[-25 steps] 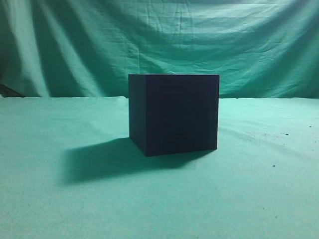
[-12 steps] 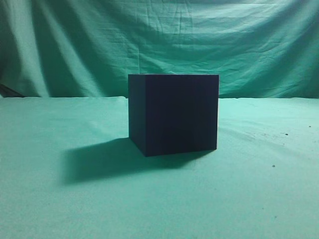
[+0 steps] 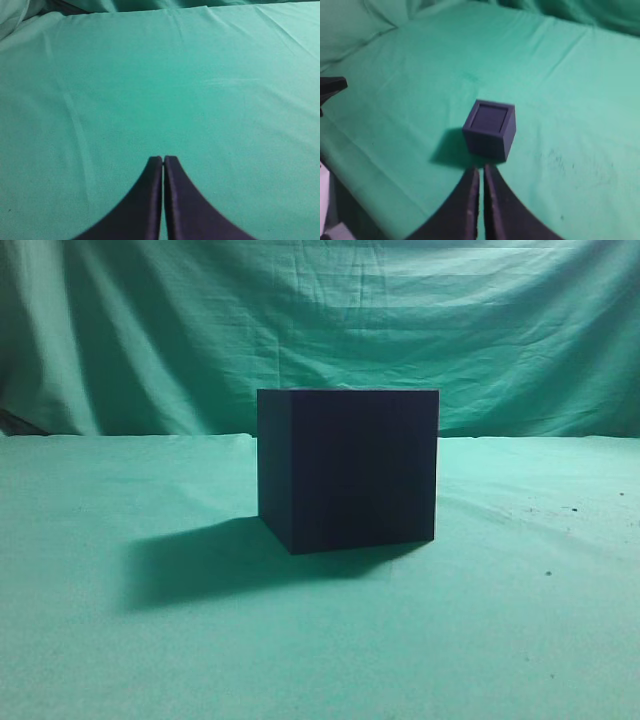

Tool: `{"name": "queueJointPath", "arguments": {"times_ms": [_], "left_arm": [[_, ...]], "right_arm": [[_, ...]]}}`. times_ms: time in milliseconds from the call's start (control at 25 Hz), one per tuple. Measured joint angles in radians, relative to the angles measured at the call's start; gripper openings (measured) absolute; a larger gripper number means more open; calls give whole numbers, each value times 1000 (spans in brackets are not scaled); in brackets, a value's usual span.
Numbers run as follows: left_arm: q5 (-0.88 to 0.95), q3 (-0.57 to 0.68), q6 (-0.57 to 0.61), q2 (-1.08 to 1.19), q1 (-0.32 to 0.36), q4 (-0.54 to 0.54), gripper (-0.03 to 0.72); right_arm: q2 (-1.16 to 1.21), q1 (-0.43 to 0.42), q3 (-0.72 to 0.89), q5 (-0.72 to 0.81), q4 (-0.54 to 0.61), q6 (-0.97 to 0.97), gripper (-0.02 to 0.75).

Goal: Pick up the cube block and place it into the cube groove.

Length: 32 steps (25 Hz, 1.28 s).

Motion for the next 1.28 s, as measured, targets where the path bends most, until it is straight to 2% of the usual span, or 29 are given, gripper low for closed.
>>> {"name": "queueJointPath", "arguments": {"times_ms": [200, 280, 400, 680, 760, 880, 1080, 1280], "left_arm": [[0, 0, 0, 0, 0, 0, 0], [0, 0, 0, 0, 0, 0, 0], [0, 0, 0, 0, 0, 0, 0], [0, 0, 0, 0, 0, 0, 0], [0, 0, 0, 0, 0, 0, 0], [0, 0, 0, 0, 0, 0, 0], [0, 0, 0, 0, 0, 0, 0], [0, 0, 0, 0, 0, 0, 0]], "right_arm": [[-53, -3, 94, -155, -15, -71, 0], [-93, -38, 178, -247, -22, -81, 0], [-164, -137, 318, -382, -24, -87, 0], [-344, -425, 637, -626, -28, -98, 0], [-377, -500, 707, -666, -28, -99, 0], [-386, -566, 792, -700, -28, -99, 0], [-386, -627, 897, -741, -9, -99, 0], [-386, -649, 911, -722, 6, -97, 0]]}}
